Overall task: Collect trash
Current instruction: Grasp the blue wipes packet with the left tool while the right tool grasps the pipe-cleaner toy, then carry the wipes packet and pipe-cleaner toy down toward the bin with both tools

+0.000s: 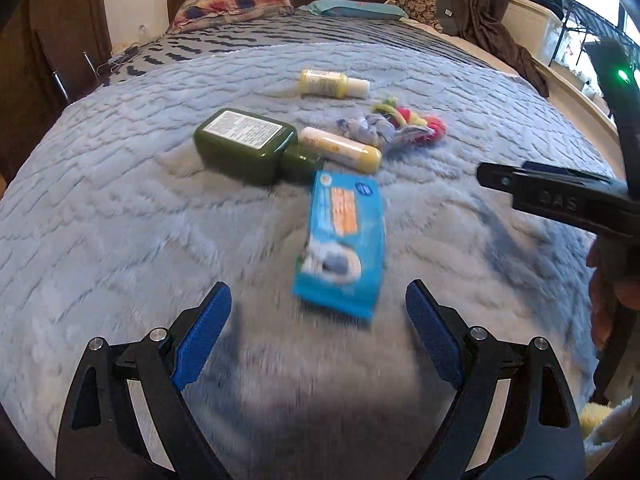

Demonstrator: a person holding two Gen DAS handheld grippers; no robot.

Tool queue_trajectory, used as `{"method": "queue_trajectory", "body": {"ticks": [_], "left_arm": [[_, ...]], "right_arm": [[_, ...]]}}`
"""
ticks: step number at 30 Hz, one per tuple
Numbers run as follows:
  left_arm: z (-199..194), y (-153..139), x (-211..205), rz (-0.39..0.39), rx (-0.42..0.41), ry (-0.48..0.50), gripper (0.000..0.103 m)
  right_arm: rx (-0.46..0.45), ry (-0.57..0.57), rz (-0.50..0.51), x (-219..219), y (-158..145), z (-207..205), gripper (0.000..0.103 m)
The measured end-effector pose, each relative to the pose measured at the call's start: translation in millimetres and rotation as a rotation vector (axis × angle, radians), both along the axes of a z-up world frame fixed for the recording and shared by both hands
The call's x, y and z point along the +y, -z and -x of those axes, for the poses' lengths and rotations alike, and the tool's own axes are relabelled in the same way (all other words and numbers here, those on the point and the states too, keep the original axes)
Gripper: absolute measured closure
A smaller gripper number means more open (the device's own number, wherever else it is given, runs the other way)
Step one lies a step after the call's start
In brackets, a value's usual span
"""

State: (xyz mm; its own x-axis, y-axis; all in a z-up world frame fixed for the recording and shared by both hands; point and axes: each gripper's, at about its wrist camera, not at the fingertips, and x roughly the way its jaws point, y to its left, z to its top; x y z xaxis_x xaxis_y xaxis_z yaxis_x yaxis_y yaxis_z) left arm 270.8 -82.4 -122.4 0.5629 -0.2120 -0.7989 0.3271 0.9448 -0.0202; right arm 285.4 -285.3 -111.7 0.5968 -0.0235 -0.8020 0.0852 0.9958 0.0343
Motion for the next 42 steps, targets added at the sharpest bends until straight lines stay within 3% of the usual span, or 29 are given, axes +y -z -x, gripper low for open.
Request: {"method": "queue_trajectory", "body": {"ticks": [3, 12, 18, 19, 20, 22, 29, 42], "left_arm": [[-13, 8, -5, -0.013, 0.014, 0.005, 0.026], [-35, 14, -11, -0.02, 0.005, 0.024, 0.027], [-44, 14, -11, -0.006, 0.003, 0.024, 0.037], [-45, 14, -11, -0.005, 0.002, 0.026, 0.04], [-45, 13, -11, -0.004, 0.001, 0.029, 0.043], [-44, 12, -12, -0.002, -0.002, 0.034, 0.049], [-35, 6, -6, 0.013, -0.009, 0.03, 0.066], [44, -6, -3, 0.041, -0.007, 0.092, 0.069]], "right_arm": [[0.026, -0.023, 0.029, 7, 8, -23, 0.035], [-0.012, -0.087, 0.04, 26, 10, -65, 0.035], [-0.019, -0.131, 0.033, 36, 11, -87, 0.035], [-0.014, -0.136, 0.028, 36, 12, -89, 0.036], [-0.011, -0.141, 0.021, 36, 12, -89, 0.045], [-0.016, -0.144, 0.011, 35, 12, -88, 0.054], [0.011, -0.122, -0.028, 27, 8, -55, 0.06], [0.012, -0.073, -0.043, 16, -2, 67, 0.06]]}}
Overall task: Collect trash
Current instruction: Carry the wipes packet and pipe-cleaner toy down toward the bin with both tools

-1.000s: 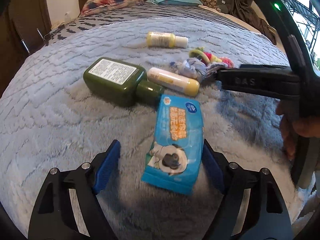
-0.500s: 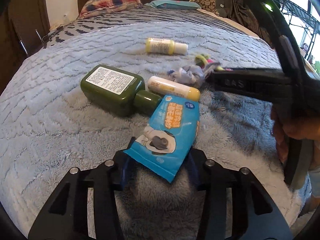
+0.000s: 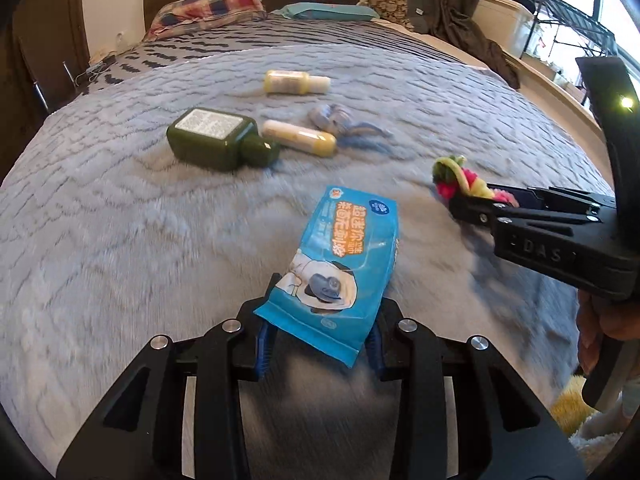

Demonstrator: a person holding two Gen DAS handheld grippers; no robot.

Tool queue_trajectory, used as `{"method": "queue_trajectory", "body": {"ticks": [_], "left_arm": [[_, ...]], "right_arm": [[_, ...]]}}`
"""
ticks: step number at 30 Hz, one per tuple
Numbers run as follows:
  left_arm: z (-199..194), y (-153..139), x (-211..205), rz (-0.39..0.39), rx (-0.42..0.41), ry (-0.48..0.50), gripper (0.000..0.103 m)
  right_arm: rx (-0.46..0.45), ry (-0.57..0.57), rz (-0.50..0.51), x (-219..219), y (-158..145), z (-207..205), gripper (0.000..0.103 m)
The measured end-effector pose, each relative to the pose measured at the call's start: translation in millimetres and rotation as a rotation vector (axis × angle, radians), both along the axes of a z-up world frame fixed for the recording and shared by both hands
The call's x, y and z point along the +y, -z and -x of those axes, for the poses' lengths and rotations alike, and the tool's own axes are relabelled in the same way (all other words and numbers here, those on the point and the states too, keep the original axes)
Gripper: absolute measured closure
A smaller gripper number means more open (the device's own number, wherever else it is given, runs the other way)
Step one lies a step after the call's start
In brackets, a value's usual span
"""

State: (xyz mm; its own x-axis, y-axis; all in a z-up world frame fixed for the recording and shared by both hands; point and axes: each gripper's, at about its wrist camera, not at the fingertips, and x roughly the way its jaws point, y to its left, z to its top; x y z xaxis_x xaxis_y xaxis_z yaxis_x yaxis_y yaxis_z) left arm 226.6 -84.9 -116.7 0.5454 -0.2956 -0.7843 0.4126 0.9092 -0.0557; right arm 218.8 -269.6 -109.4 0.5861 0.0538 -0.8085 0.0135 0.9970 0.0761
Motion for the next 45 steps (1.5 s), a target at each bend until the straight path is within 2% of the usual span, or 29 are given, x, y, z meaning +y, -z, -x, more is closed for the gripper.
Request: {"method": "queue_trajectory", "body": {"ticks": [10, 18, 22, 32, 45], "left_arm": [[99, -16, 11, 0.006, -0.036, 0.02, 0.068], [167, -7, 21, -0.004, -0.032, 0.031, 0.068], [194, 9, 28, -0.028, -0.011, 0.033, 0.068], [234, 72, 32, -0.074, 0.131, 0.038, 0.068], [230, 158, 30, -0.089, 0.37, 0.023, 0.068]], "right_arm": [[-0.073, 0.029, 0.035, 9, -27, 114, 0.06], [-0.096, 0.037, -0.003, 19, -24, 186, 0.06], [-0.072, 0.039, 0.001, 25, -8, 212, 0.06], [0.103, -0.018, -0.087, 44, 59, 248, 0.06], [0.305, -0.025, -0.12, 55, 137, 241, 0.06]]}}
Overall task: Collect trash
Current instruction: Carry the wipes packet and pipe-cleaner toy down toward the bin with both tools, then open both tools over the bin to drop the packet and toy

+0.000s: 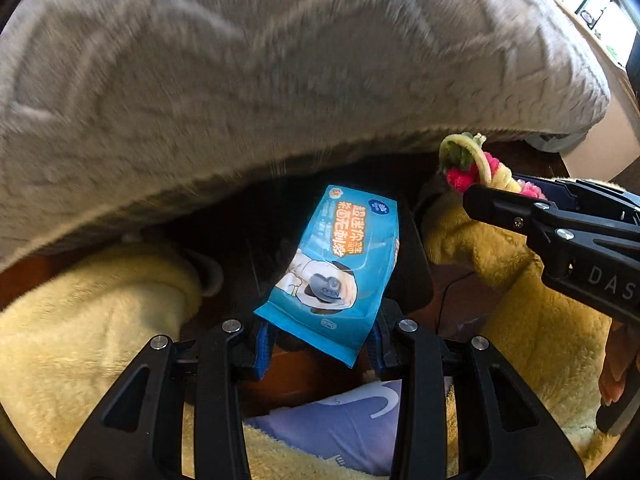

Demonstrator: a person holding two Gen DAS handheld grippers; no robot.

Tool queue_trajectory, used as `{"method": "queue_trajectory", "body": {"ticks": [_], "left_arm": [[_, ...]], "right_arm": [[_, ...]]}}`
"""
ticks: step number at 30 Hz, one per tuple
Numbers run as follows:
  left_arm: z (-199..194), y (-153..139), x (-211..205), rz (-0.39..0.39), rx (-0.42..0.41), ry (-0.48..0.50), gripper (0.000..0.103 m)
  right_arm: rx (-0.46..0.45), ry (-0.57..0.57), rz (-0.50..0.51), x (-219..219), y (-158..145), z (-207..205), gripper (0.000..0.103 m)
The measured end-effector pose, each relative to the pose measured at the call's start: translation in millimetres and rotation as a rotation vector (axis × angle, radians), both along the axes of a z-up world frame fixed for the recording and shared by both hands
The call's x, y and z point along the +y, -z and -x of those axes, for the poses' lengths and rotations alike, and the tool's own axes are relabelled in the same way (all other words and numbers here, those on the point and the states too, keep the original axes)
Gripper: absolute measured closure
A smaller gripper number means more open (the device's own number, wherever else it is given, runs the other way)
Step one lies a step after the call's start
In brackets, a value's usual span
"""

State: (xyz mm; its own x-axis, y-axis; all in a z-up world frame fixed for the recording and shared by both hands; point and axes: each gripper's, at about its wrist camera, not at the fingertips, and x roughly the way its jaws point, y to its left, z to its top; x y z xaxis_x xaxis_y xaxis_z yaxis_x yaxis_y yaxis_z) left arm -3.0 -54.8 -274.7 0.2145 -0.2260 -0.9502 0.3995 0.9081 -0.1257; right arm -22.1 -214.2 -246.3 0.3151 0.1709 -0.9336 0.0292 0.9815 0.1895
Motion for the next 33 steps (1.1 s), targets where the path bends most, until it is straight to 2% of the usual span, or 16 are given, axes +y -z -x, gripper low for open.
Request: {"method": "queue_trajectory", "body": {"ticks": [6, 14, 16, 18, 21, 24, 27, 29, 33], "left_arm": [[-9, 23, -2, -0.015, 0.051, -0.004, 0.068], [-22, 37, 1, -0.011, 0.092, -0.023, 0.064], [-24, 38, 4, -0.014, 0.092, -0.031, 0.062], [-25, 36, 5, -0.015, 0.089, -0.037, 0.055], [-25, 26, 6, -0.019, 0.068, -0.041, 0.046], [-25, 16, 8, -0.013, 0.049, -0.044, 0.041], [-23, 3, 10, -0.008, 0.023, -0.049, 0.034], [-24, -4, 15, -0.003, -0.001, -0.053, 0.028], [-20, -43, 16, 0.017, -0.075, -0.057, 0.019]], "right_arm": [[0.056, 0.004, -0.017, 3, 24, -14, 0.06], [0.062, 0.005, -0.016, 3, 25, -21, 0.057], [0.057, 0.009, -0.018, 3, 22, -23, 0.056], [0.05, 0.016, -0.016, 2, 17, -26, 0.055], [0.035, 0.027, -0.014, -2, 8, -28, 0.052], [0.013, 0.036, -0.017, -3, -2, -27, 0.043], [-0.019, 0.042, -0.004, -7, -10, -28, 0.03], [-0.053, 0.049, 0.018, -8, -23, -26, 0.017], [-0.139, 0.058, 0.032, -15, -55, -26, 0.016]]}}
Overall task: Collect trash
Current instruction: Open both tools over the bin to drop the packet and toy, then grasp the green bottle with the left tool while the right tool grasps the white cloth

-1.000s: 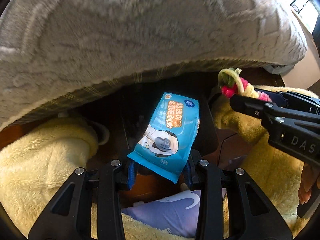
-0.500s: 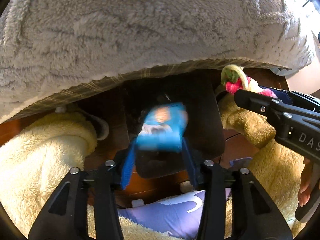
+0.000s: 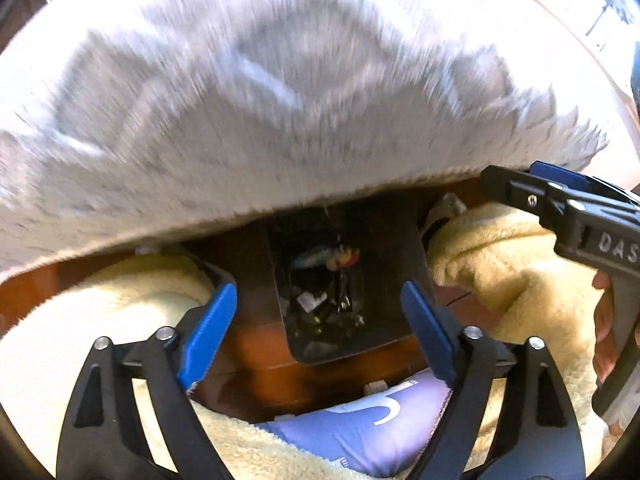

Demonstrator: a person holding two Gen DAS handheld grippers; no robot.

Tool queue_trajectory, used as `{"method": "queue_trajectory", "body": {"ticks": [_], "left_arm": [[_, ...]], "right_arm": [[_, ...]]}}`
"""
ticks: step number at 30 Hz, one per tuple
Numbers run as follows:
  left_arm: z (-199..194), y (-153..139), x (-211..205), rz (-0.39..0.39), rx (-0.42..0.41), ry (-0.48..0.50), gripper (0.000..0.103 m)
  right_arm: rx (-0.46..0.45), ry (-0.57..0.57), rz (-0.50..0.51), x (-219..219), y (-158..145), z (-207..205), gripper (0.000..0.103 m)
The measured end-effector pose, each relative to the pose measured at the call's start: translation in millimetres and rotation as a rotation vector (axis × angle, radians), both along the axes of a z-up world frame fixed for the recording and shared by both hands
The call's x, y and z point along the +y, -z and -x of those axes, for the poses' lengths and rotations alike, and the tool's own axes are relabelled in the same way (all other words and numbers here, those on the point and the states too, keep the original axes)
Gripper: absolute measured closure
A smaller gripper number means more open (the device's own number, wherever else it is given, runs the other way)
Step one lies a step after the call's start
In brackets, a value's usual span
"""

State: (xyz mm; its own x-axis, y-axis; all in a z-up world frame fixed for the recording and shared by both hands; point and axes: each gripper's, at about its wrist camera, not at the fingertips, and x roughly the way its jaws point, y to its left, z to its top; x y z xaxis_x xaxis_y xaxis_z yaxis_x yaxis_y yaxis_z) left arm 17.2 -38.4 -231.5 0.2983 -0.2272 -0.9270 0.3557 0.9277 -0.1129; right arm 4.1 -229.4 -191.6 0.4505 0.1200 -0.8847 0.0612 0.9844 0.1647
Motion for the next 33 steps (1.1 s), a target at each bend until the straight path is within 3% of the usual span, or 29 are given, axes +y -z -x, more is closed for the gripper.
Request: {"method": "queue_trajectory", "body": {"ticks": [6, 14, 22, 33], "left_arm": [[-11, -61, 9, 0.015, -0.151, -0.011, 0.015], [-61, -109, 25, 0.005, -0.271, -0.066, 0.015], [-133, -128, 25, -0.028, -0.336, -0.105, 0.015], [-230, -136, 19, -0.019, -0.358, -0.148, 0.015]], "right_arm": [[-0.169, 0.009, 0.057, -12, -64, -14, 0.008], [-0.279, 0.051, 0.111, -36, -115, -70, 0.007], [-0.318, 0.025, 0.124, -36, -122, -130, 0.007], [-0.32, -0.013, 0.064, -16, -111, -256, 0.011]]}}
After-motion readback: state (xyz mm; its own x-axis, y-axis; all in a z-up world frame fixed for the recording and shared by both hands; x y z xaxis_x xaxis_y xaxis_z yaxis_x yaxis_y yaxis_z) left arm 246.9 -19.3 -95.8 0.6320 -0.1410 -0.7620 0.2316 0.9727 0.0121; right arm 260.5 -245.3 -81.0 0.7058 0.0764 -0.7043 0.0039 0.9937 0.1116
